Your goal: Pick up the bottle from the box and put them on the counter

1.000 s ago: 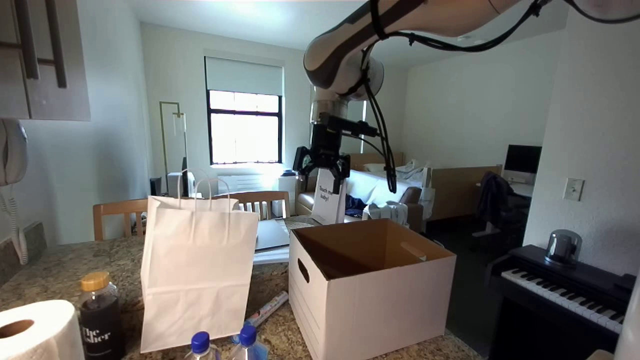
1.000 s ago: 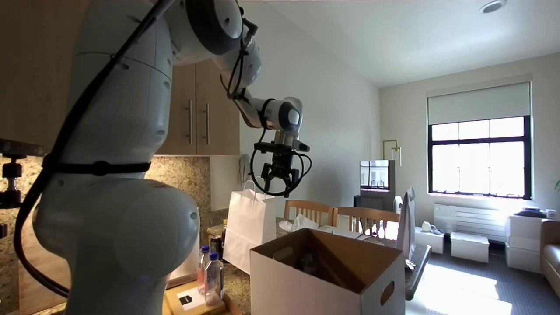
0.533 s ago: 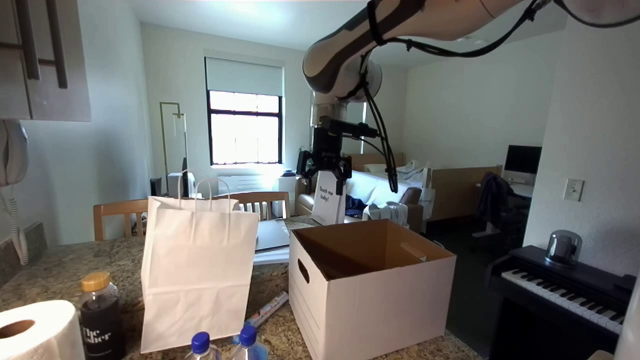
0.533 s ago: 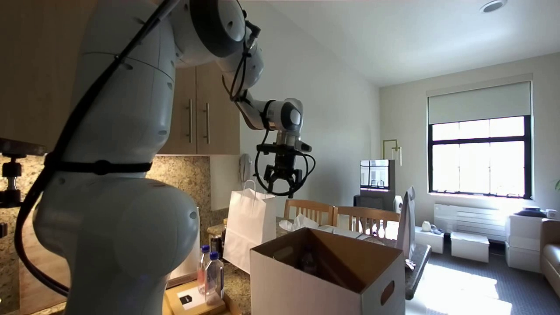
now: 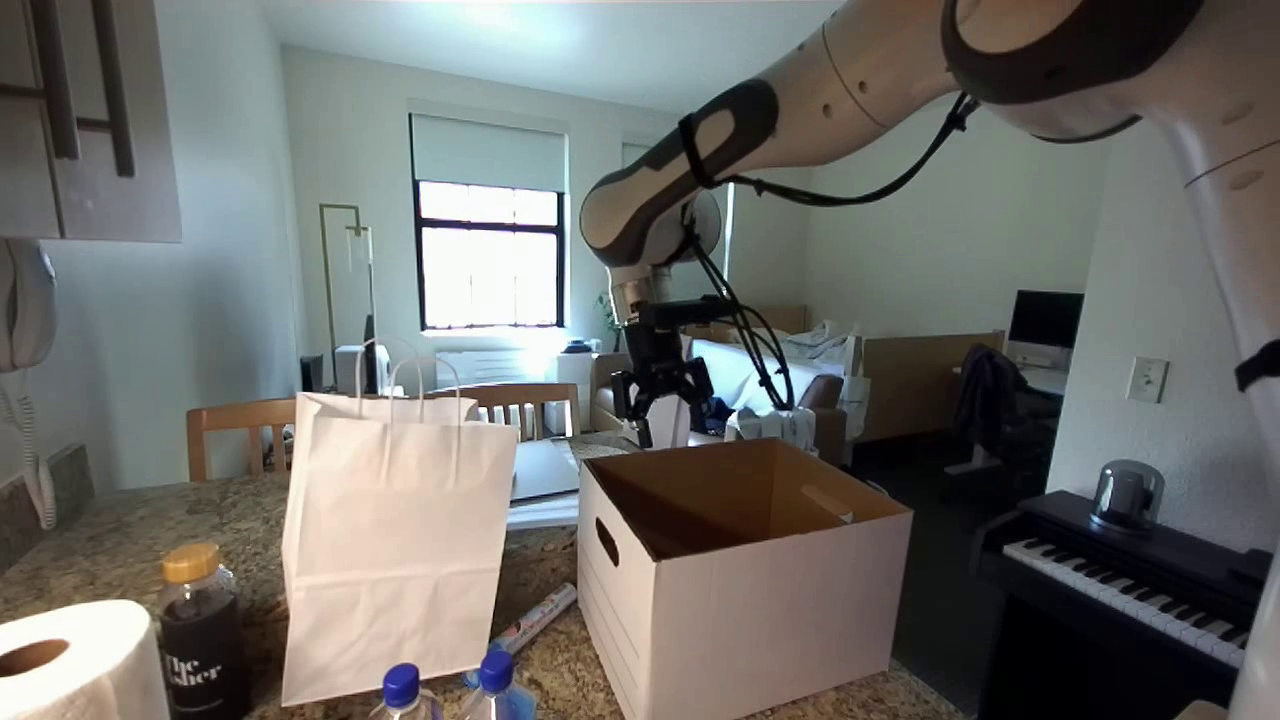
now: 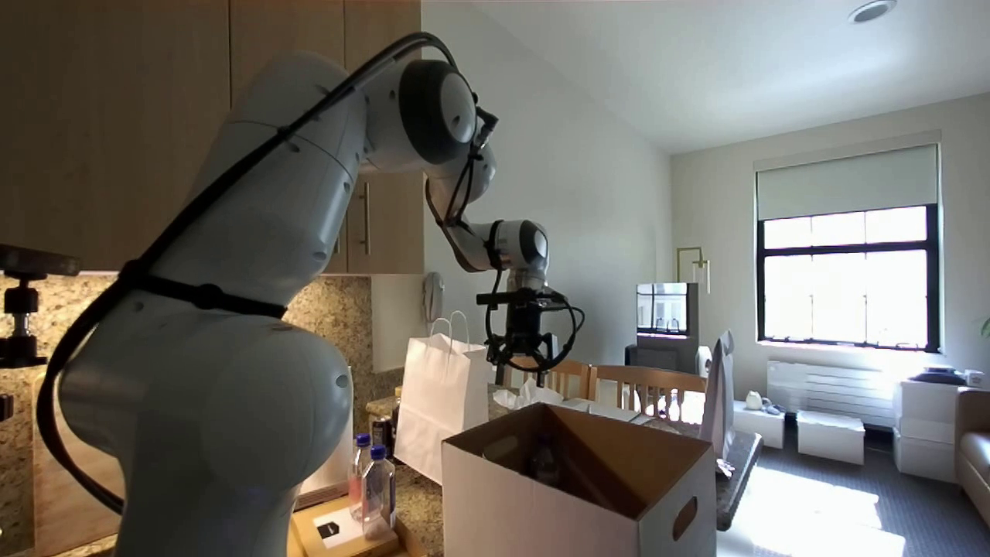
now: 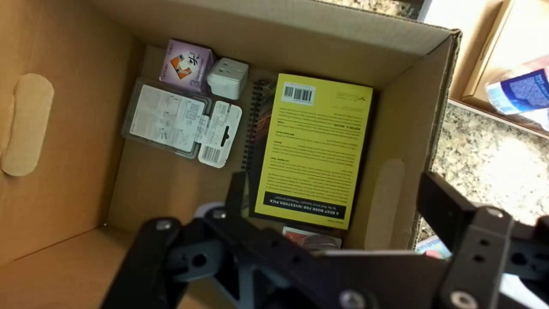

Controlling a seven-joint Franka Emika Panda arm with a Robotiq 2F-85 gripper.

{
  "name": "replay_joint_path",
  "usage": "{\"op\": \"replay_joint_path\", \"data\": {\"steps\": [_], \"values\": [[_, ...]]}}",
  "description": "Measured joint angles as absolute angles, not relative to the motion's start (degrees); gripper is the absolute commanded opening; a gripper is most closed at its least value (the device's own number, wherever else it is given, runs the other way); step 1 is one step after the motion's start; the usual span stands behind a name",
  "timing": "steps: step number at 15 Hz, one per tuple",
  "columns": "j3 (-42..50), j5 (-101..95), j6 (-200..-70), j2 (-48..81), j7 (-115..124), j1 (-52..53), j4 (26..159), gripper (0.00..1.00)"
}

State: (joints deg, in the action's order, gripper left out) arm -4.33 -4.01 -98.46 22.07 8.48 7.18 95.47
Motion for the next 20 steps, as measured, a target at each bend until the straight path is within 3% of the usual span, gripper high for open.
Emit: {"op": "replay_joint_path", "data": {"steps": [6, 20], "values": [[-3.91, -2.94, -98.63, 25.42, 9.37, 7.24, 92.72, 1.0], [-2.04, 3.91, -126.56, 39.56, 9.49, 5.63, 88.83, 1.0]]}}
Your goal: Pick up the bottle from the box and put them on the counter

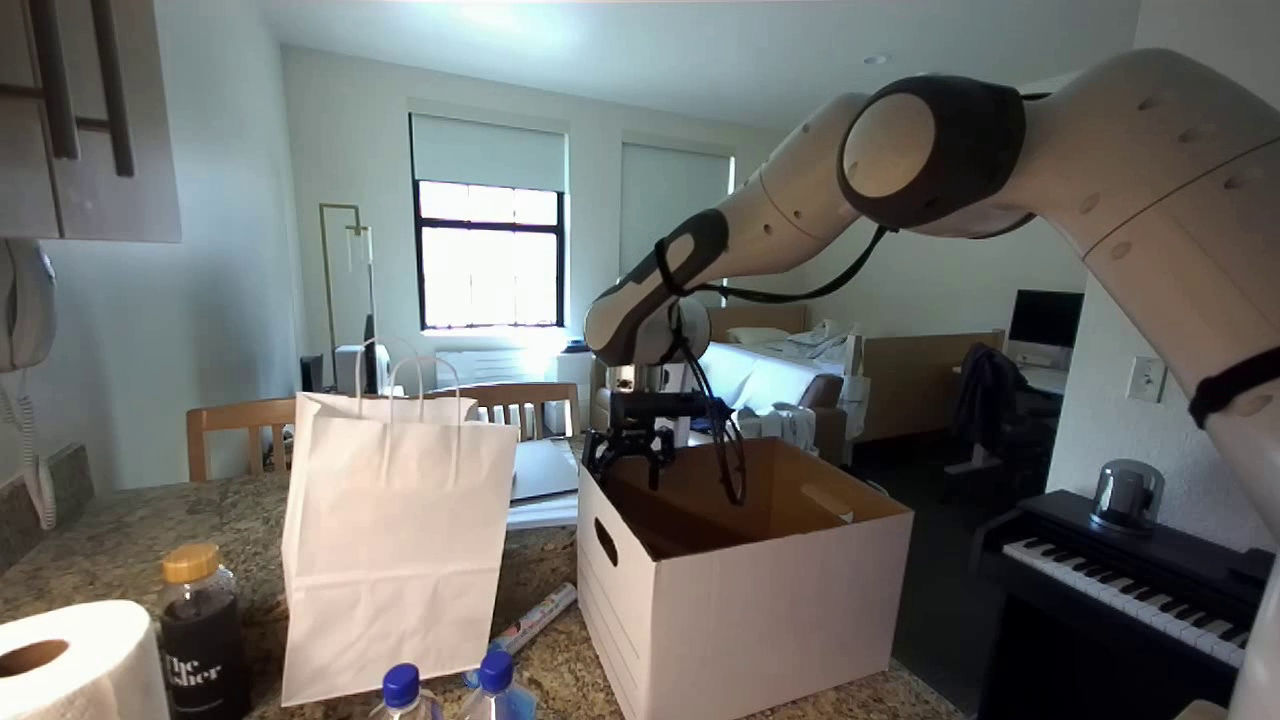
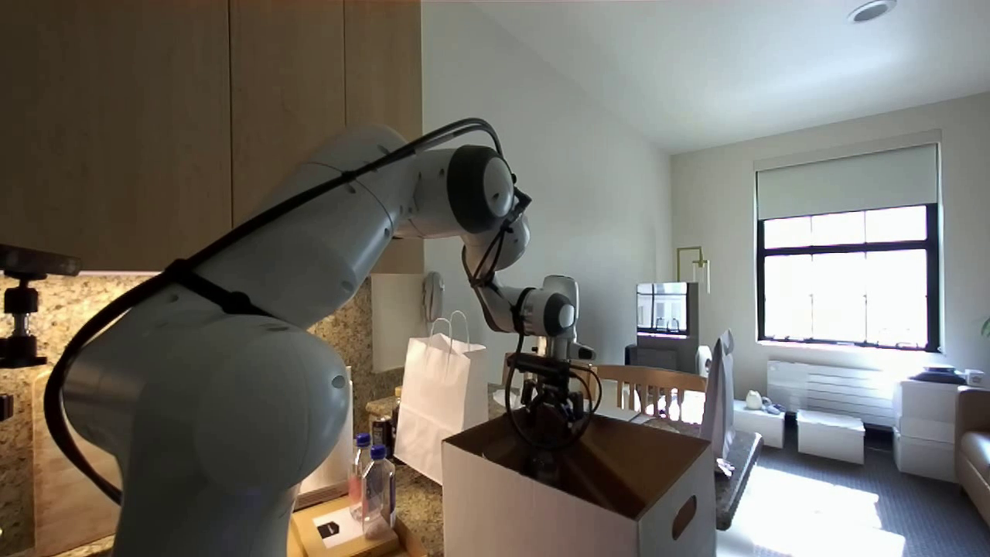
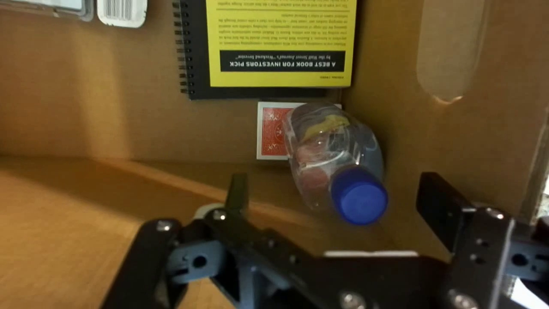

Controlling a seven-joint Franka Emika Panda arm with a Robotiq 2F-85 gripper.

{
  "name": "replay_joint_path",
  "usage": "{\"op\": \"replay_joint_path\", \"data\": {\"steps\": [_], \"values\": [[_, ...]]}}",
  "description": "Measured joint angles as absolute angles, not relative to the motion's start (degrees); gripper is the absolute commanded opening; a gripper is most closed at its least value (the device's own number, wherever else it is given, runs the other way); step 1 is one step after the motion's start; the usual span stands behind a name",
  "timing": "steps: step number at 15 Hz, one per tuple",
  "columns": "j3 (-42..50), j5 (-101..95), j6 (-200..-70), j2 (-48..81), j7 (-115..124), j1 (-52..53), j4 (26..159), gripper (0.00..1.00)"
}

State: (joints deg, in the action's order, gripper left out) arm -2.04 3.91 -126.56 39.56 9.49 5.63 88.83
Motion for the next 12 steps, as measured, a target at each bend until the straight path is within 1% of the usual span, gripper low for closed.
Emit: {"op": "replay_joint_path", "data": {"steps": [4, 5, 7, 8, 9, 11, 12], "values": [[-2.08, 3.92, -129.17, 40.35, 9.47, 5.61, 88.68, 1.0], [-2.09, 3.92, -129.19, 40.37, 9.47, 5.61, 88.68, 0.89], [-2.09, 3.92, -129.21, 40.36, 9.47, 5.61, 88.65, 0.86], [-2.17, 3.93, -129.21, 40.33, 9.47, 5.61, 88.46, 0.93], [-2.24, 3.93, -129.21, 40.31, 9.47, 5.61, 88.26, 0.96], [-2.23, 3.95, -129.23, 40.32, 9.47, 5.61, 88.2, 1.0], [-2.2, 3.97, -129.23, 40.33, 9.47, 5.56, 88.21, 1.0]]}}
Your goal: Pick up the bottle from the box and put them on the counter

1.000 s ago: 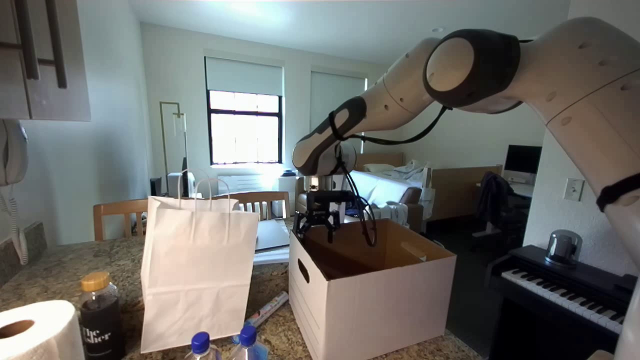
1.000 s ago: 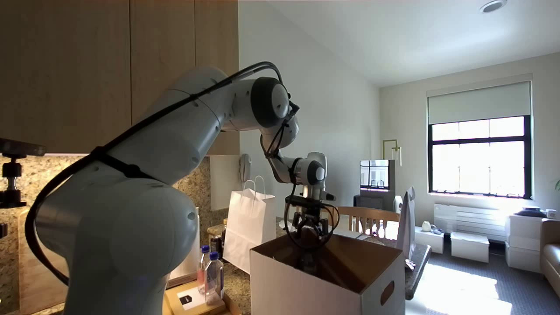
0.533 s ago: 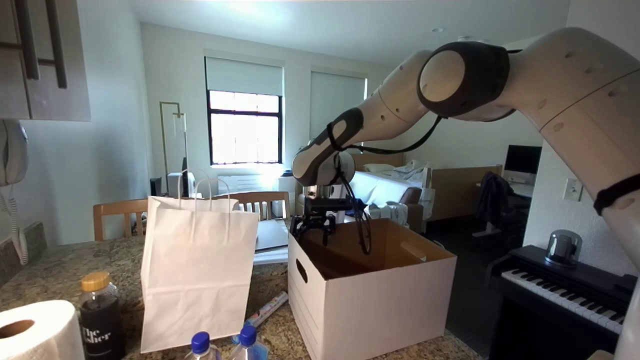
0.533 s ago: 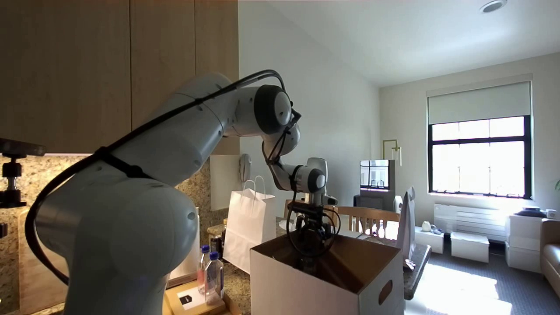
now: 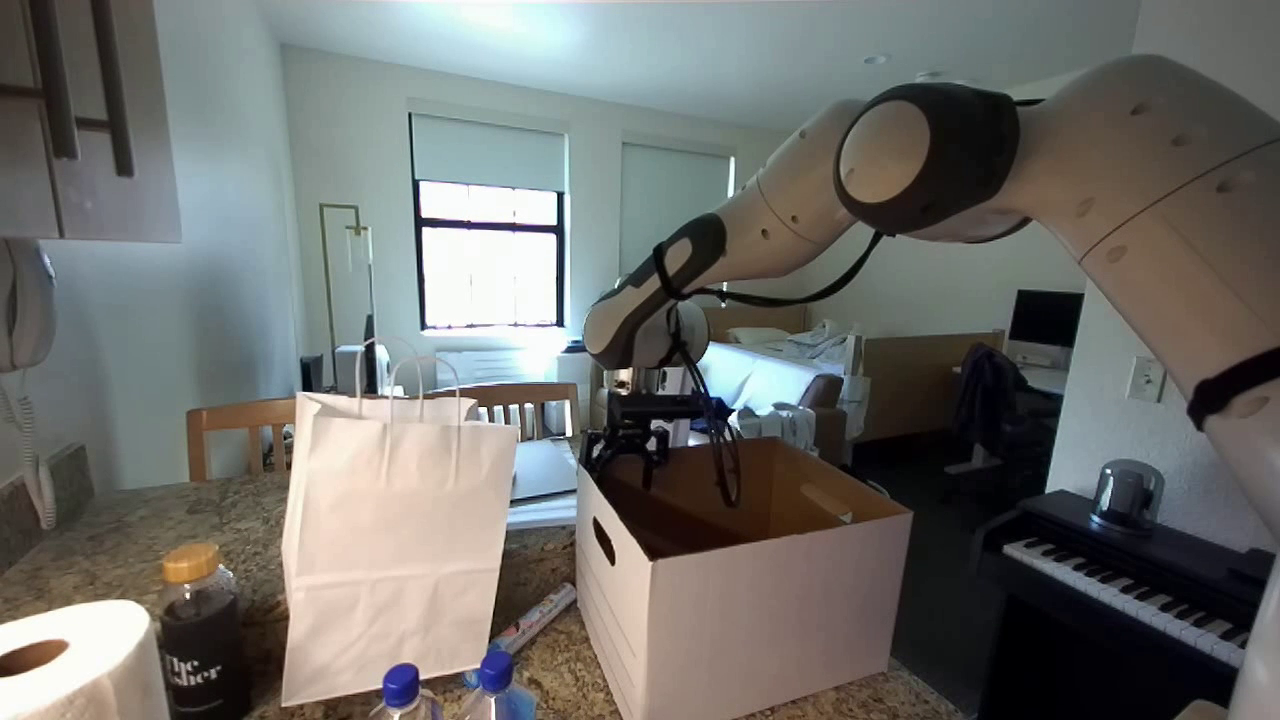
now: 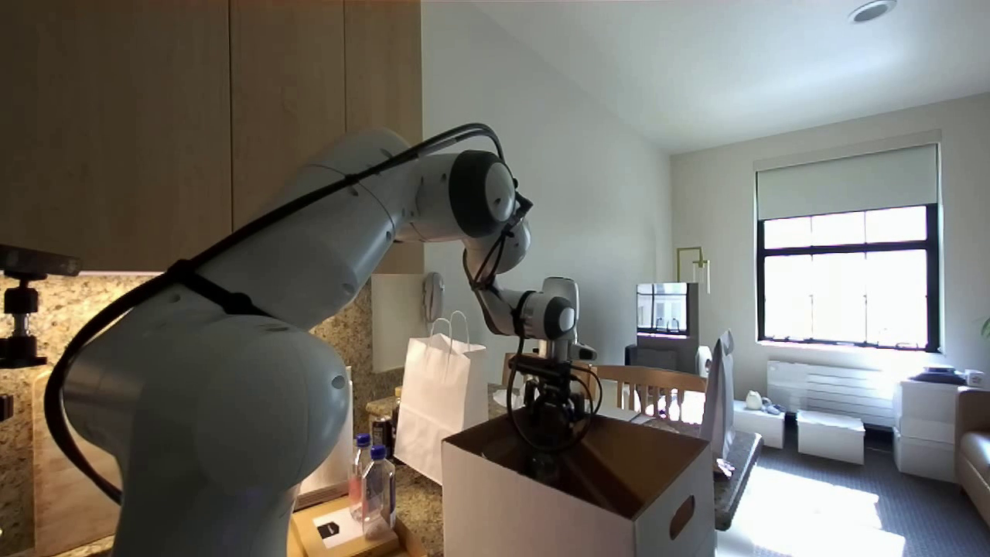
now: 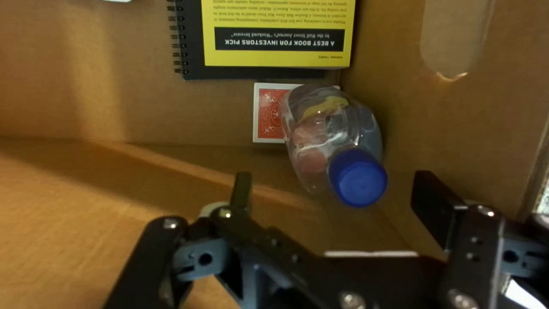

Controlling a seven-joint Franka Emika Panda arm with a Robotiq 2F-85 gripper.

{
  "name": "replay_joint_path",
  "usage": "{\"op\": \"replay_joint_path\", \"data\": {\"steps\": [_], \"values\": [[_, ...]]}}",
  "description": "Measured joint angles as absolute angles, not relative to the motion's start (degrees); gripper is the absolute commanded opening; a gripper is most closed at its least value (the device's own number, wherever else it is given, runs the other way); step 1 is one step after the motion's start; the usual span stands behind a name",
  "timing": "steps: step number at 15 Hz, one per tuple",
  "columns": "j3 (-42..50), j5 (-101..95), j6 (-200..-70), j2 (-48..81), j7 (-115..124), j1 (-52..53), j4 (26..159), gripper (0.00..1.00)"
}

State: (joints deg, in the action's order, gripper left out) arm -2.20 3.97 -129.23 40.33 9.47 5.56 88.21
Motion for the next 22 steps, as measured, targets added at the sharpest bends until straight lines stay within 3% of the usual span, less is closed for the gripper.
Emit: {"op": "replay_joint_path", "data": {"steps": [22], "values": [[-2.57, 8.39, -138.25, 32.71, 13.39, 5.48, 99.99, 1.0]]}}
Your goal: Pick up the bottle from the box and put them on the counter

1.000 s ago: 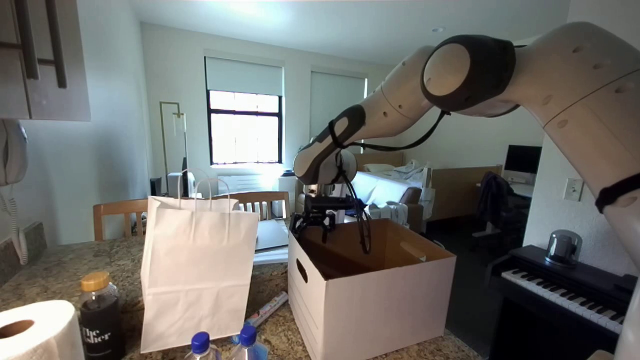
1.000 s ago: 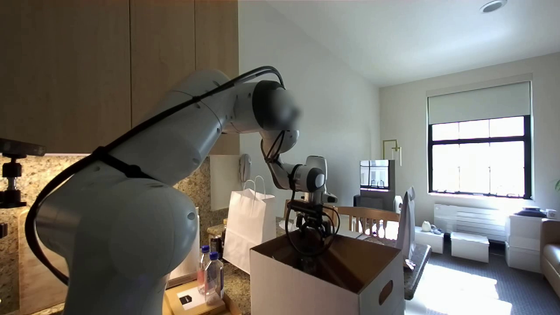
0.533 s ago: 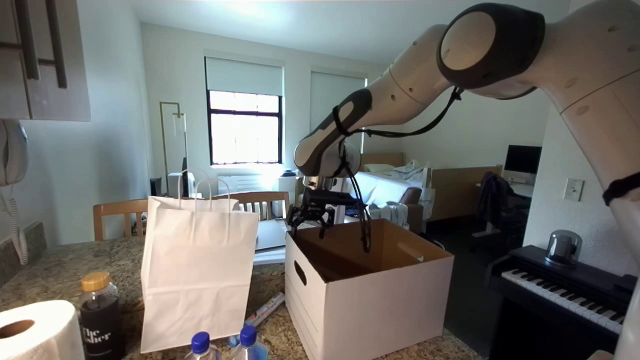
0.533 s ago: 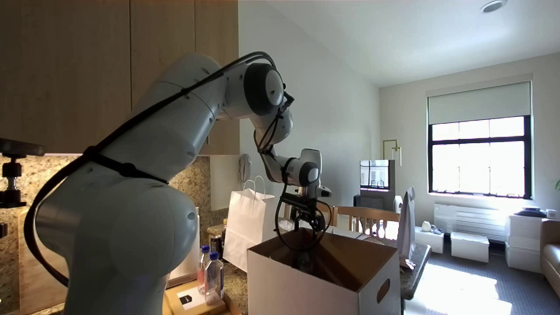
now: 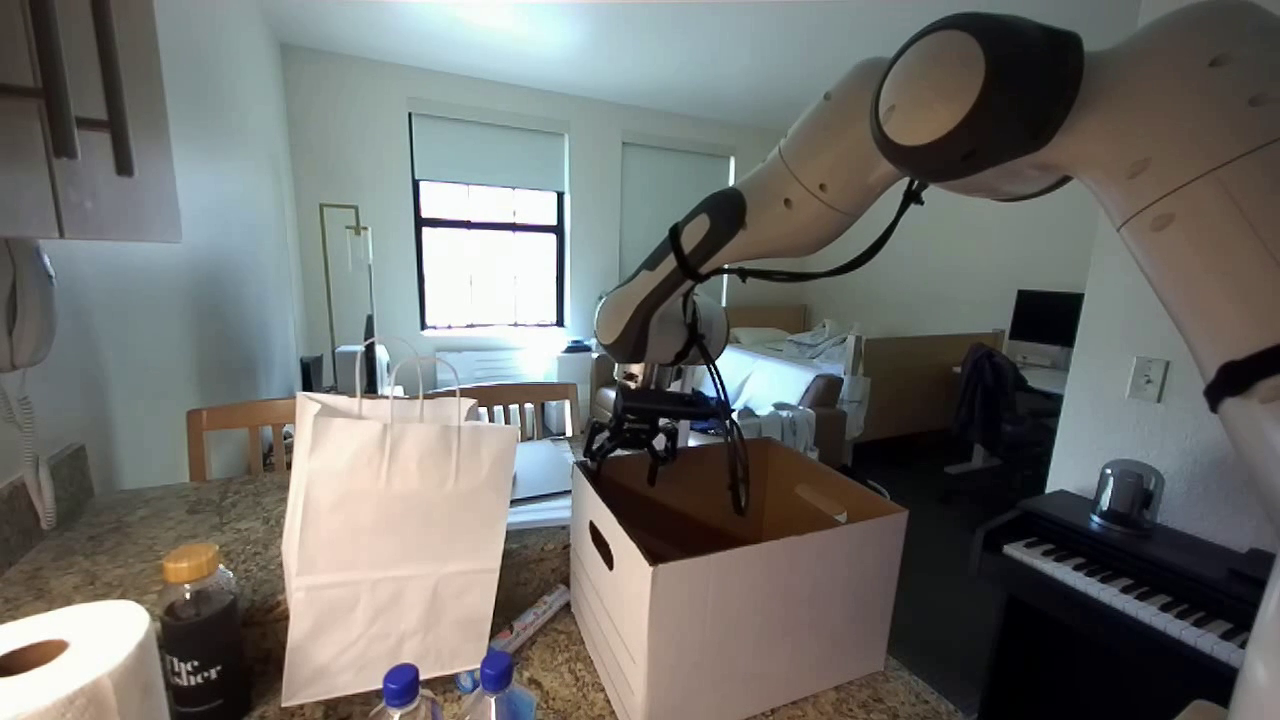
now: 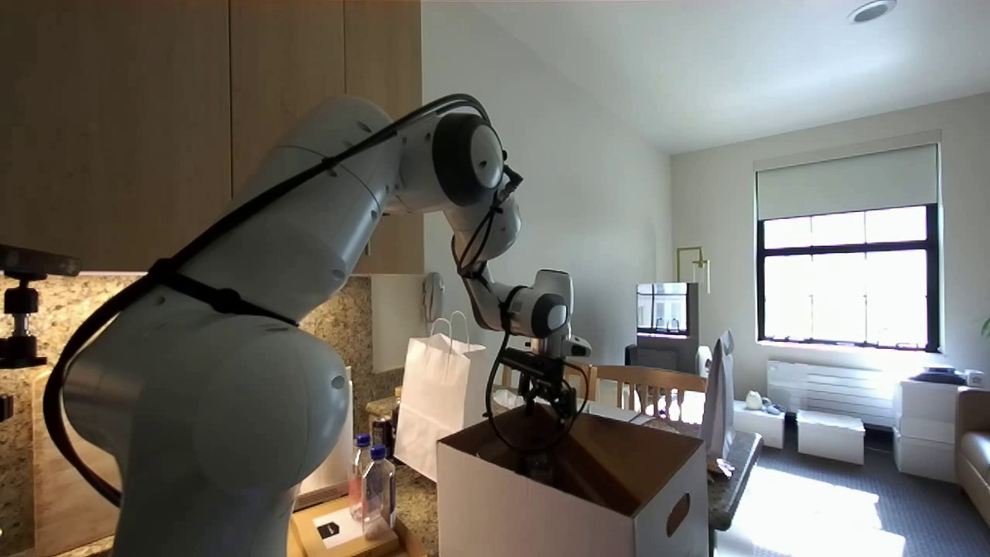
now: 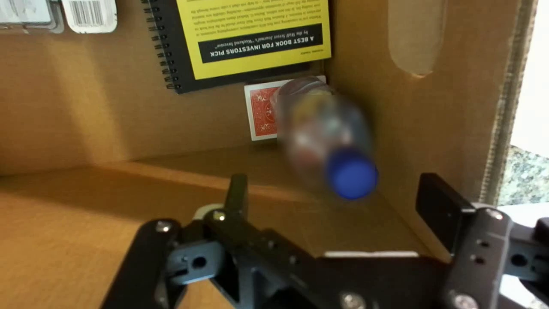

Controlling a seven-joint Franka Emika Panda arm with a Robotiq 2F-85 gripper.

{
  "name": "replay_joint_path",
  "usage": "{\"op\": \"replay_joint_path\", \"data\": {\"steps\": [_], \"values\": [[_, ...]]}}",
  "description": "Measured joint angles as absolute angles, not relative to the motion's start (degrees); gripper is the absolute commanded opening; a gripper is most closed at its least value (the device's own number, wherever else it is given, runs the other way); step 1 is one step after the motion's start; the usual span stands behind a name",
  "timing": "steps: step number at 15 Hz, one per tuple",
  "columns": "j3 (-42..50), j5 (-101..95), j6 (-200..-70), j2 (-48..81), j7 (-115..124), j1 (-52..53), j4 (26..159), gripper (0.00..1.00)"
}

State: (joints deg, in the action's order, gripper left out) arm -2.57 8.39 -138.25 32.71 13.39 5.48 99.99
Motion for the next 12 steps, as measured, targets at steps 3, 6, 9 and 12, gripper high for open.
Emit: {"op": "replay_joint_path", "data": {"steps": [3, 6, 9, 12], "values": [[-2.14, 8.75, -138.94, 34.76, 13.65, 5.35, 98.87, 1.0], [-2.03, 8.75, -138.96, 37.42, 13.78, 5.39, 96.66, 1.0], [-2.12, 8.75, -138.96, 39.26, 13.78, 5.49, 94.56, 1.0], [-2.17, 8.74, -138.95, 39.98, 13.78, 5.74, 93.56, 1.0]]}}
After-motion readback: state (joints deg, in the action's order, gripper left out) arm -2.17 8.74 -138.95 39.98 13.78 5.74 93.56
